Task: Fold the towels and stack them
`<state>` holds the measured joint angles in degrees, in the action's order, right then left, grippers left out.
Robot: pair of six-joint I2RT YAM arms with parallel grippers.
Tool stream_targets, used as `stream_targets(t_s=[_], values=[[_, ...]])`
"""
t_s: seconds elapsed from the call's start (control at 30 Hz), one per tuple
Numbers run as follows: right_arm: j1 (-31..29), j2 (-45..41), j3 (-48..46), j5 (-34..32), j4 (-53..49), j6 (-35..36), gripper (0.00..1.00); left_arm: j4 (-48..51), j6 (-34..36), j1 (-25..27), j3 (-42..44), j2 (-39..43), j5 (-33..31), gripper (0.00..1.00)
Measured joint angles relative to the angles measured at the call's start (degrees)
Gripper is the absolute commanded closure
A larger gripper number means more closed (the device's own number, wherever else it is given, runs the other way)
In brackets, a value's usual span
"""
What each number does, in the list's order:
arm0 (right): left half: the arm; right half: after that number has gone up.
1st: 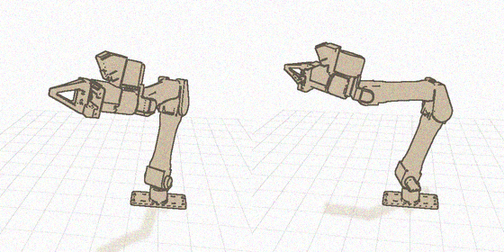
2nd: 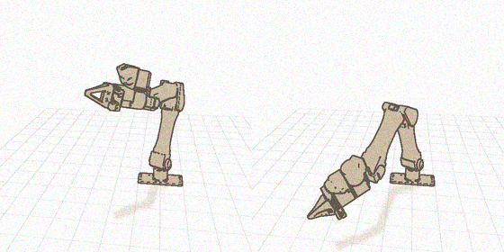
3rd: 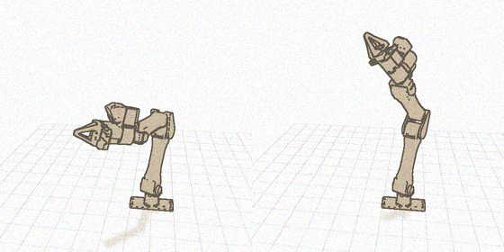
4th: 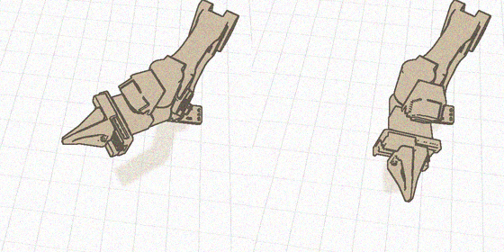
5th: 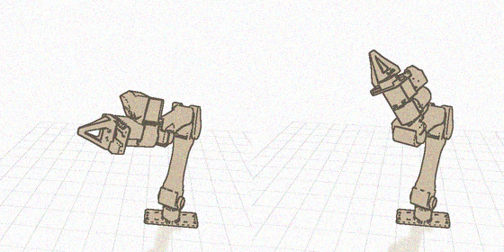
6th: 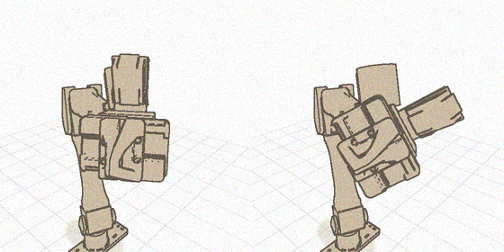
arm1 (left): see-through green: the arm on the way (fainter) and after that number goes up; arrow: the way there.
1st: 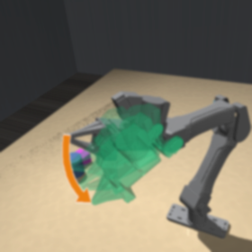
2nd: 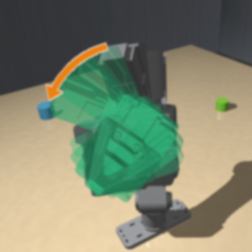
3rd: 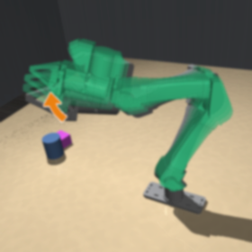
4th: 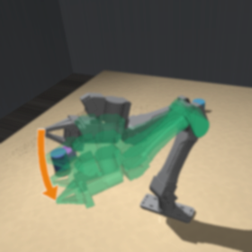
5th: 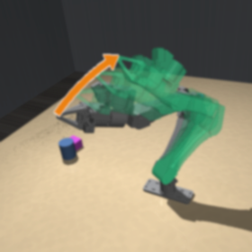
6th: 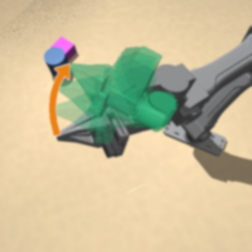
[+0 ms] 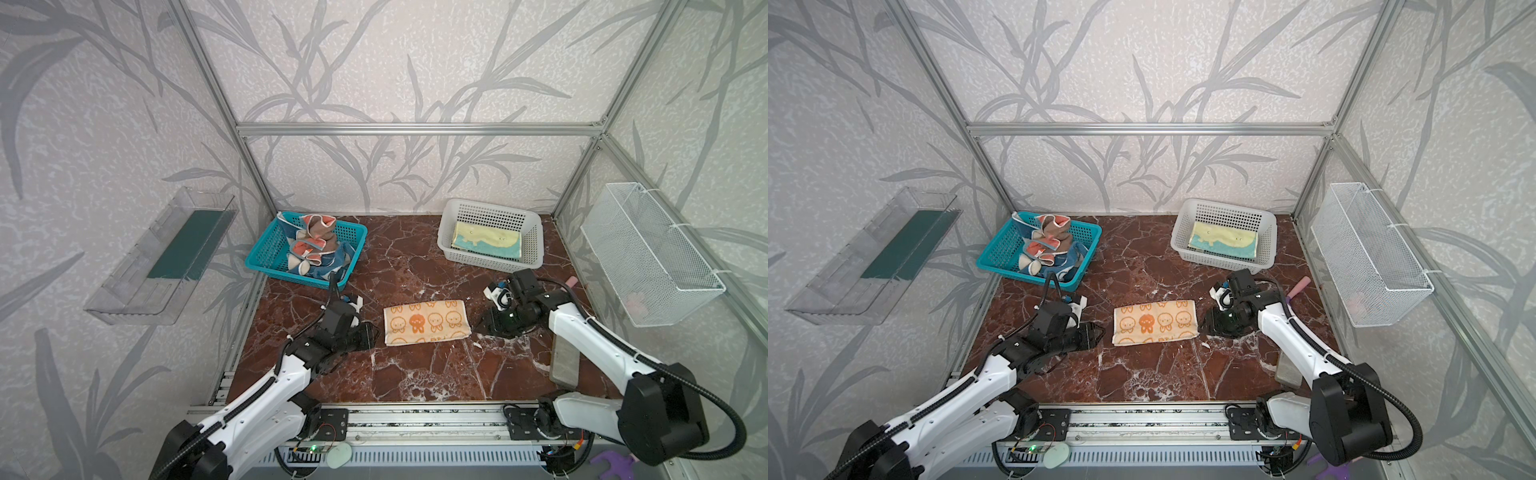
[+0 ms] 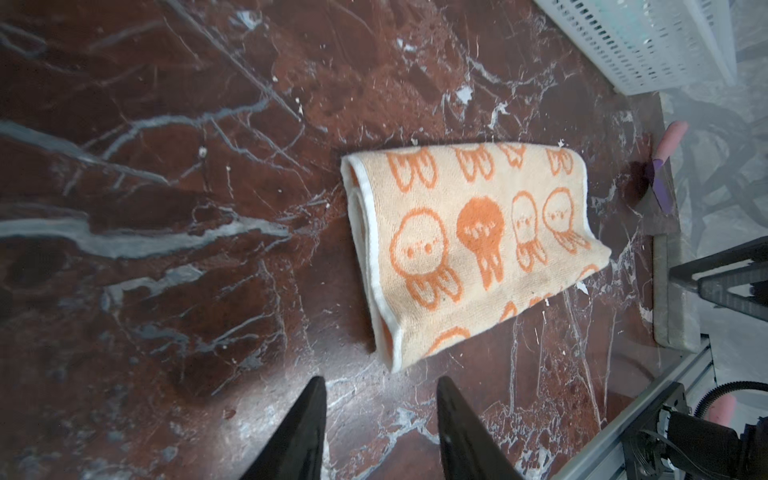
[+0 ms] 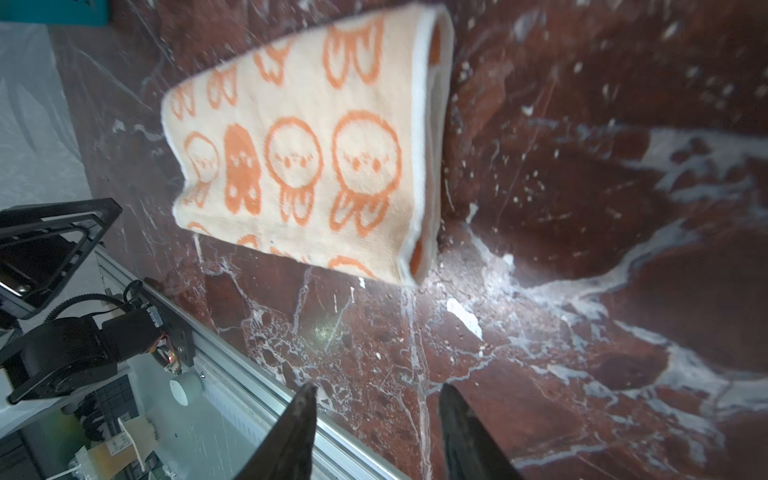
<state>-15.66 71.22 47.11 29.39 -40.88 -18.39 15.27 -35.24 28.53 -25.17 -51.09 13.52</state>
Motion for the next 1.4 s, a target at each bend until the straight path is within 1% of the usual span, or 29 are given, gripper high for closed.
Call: stream_targets(t_s=[0.1, 0.2, 0.27, 0.37, 0.5, 0.57, 0.63, 0.73, 0.83, 0.9, 1.0, 1.1, 1.2, 1.3, 1.4], values=[[-1.01, 2.23, 3.87, -0.7, 0.94, -0.24, 0.53, -0.04, 1.09, -0.02, -4.24, -4.92, 0.09, 0.64], [-4.76, 8.02, 7.58, -1.64, 2.64, -0.55, 0.57, -1.46, 1.57, 1.05, -9.97, -13.16, 1.44, 0.67], [-7.72, 13.25, 9.97, -1.07, 4.46, -0.57, 0.58, -5.68, 1.16, 2.56, -11.58, -18.08, 2.91, 0.67], [-10.36, 20.28, 11.13, 0.92, 8.04, -0.63, 0.58, -12.48, -0.63, 4.04, -10.12, -24.22, 5.14, 0.68], [-10.62, 26.05, 8.46, 0.81, 10.36, 0.0, 0.57, -17.59, -2.89, 5.25, -5.29, -29.4, 6.27, 0.68], [-10.49, 26.29, 5.2, 0.9, 11.15, 0.33, 0.57, -20.87, -3.67, 5.44, -2.29, -29.42, 6.49, 0.68], [-10.29, 24.72, 2.82, 1.68, 12.92, 0.5, 0.57, -23.52, -4.22, 5.44, -0.55, -28.96, 6.47, 0.68], [-10.14, 23.52, 0.79, 2.32, 15.45, 0.48, 0.57, -25.03, -4.35, 5.49, 0.87, -27.93, 6.32, 0.68], [-10.14, 23.1, 0.5, 2.32, 15.93, 0.39, 0.57, -21.64, -3.69, 5.55, 0.83, -25.83, 5.68, 0.68], [-10.25, 22.51, 0.55, 1.68, 15.54, 0.22, 0.55, -16.59, -2.82, 5.62, -0.09, -23.63, 4.68, 0.67], [-10.43, 20.2, 1.18, -1.05, 11.93, -0.26, 0.49, -8.41, -1.18, 5.62, -3.45, -20.52, 2.1, 0.67], [-10.12, 16.61, 3.34, -3.91, 8.37, -0.33, 0.42, -5.6, -0.09, 5.99, -8.37, -20.2, 0.09, 0.67], [-8.72, 13.27, 4.79, -5.62, 7.8, -0.46, 0.39, -5.62, 0.94, 7.56, -14.6, -24.37, -0.35, 0.68], [-5.7, 11.85, 4.22, -6.45, 7.67, -1.36, 0.36, -5.92, 1.95, 10.67, -21.92, -32.39, -0.33, 0.69], [-2.67, 12.02, 1.62, -6.58, 8.04, -2.6, 0.35, -6.97, 2.32, 14.21, -27.69, -40.46, 0.22, 0.7]])
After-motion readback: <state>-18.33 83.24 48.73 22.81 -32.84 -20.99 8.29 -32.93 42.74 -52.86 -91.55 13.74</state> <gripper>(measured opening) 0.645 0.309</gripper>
